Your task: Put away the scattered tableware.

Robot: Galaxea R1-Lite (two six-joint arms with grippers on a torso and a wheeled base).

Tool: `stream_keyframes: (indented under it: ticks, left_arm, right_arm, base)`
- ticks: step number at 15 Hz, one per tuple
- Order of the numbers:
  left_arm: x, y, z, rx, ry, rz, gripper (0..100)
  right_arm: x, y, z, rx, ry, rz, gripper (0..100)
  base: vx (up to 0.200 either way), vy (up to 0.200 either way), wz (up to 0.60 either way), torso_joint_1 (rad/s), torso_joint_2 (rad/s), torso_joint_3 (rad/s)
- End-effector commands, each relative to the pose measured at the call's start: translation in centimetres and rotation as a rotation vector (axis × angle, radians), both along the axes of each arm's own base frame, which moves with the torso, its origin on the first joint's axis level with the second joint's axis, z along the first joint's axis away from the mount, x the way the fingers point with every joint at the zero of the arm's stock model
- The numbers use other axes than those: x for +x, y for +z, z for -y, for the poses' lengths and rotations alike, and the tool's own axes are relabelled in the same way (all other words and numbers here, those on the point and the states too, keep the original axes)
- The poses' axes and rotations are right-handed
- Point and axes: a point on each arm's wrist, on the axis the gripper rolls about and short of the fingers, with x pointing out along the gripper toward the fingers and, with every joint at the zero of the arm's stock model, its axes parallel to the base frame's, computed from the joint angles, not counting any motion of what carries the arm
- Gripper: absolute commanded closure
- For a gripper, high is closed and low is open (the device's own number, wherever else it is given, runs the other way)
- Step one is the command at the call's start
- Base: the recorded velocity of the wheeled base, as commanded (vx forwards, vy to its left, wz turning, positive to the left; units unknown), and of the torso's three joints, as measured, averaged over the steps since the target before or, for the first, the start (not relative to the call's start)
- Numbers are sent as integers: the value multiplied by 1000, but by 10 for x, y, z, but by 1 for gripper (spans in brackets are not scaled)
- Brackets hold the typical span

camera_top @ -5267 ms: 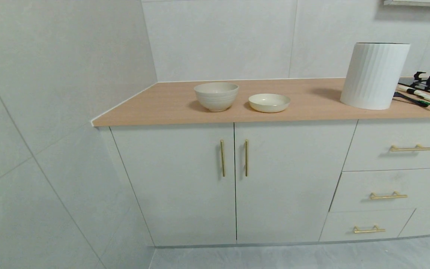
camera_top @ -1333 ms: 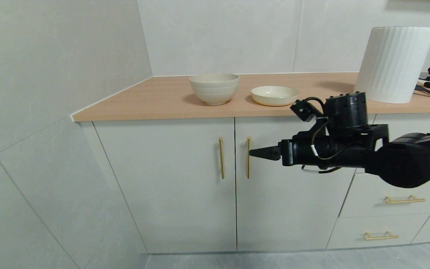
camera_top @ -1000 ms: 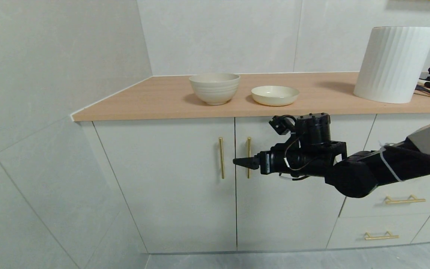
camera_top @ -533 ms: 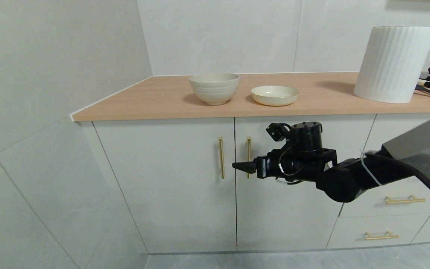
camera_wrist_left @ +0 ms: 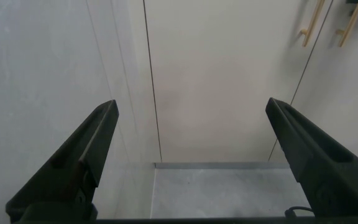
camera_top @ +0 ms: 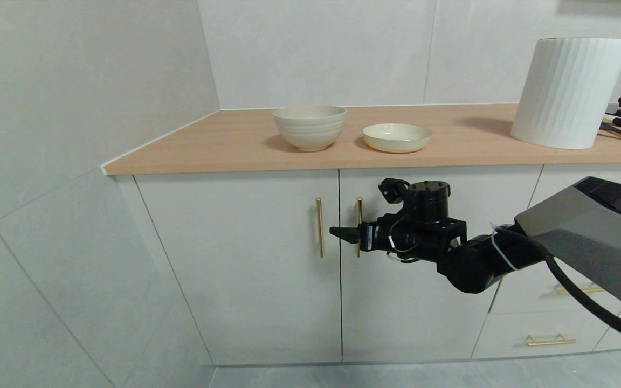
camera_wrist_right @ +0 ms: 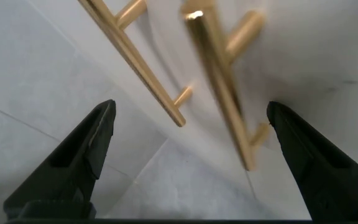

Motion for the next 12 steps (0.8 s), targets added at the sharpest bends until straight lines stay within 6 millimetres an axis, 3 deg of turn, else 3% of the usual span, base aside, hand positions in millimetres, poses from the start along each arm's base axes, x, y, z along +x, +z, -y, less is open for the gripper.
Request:
stream_keyframes:
  ticks: [1, 12]
  left_arm:
    - [0, 0, 0, 0, 1, 0, 0]
    - [0, 0, 0, 0, 1, 0, 0]
  right_arm:
    - [2, -3, -3, 23, -4, -10, 0]
    - [-22, 9, -7, 74, 93, -51, 0]
  base:
    - [0, 0, 0, 0, 0, 0]
    - [0, 0, 0, 0, 0, 0]
